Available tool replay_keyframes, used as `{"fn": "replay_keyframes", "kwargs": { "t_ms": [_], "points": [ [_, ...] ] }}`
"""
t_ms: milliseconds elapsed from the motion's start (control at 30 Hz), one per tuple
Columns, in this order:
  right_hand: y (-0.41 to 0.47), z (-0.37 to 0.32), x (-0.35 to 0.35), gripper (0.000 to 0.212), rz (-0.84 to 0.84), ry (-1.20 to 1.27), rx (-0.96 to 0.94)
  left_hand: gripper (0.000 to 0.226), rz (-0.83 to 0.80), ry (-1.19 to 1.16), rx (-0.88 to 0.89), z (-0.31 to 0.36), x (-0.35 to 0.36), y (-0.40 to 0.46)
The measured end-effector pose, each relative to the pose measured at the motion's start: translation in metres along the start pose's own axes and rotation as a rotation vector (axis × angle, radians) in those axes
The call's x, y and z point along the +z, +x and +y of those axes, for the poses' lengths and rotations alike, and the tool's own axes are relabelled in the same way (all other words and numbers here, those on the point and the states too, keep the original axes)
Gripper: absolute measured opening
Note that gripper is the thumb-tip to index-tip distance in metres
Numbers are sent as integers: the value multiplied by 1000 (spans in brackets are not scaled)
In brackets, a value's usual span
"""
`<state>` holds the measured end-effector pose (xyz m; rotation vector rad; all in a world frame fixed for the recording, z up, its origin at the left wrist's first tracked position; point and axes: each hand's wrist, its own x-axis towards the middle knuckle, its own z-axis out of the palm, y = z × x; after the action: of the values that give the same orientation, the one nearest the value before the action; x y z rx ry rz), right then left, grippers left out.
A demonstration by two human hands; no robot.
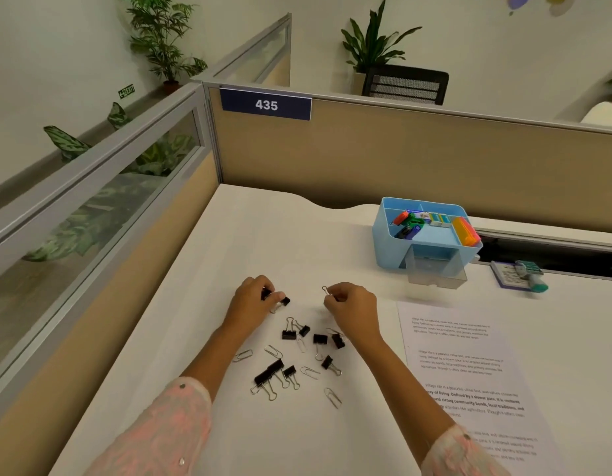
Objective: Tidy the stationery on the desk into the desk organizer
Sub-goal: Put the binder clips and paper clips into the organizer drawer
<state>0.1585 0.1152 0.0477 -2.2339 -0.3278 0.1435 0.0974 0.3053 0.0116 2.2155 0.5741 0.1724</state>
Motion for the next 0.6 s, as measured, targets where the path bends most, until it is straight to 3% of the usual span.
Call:
{"fn": "replay_keyframes", "kwargs": {
  "t_ms": [200,367,467,600],
  "points": [
    [19,14,-68,20,165,-44,-34,41,-58,154,-18,9,18,5],
    [55,36,-128,18,258,-157,24,35,-14,190,-63,13,25,3],
    [75,44,-155,18,203,-290,7,30,-5,152,-83,17,26,2],
    [100,52,-168,23,-41,-546,92,25,33,115,-42,34,32,1]
  ]
}}
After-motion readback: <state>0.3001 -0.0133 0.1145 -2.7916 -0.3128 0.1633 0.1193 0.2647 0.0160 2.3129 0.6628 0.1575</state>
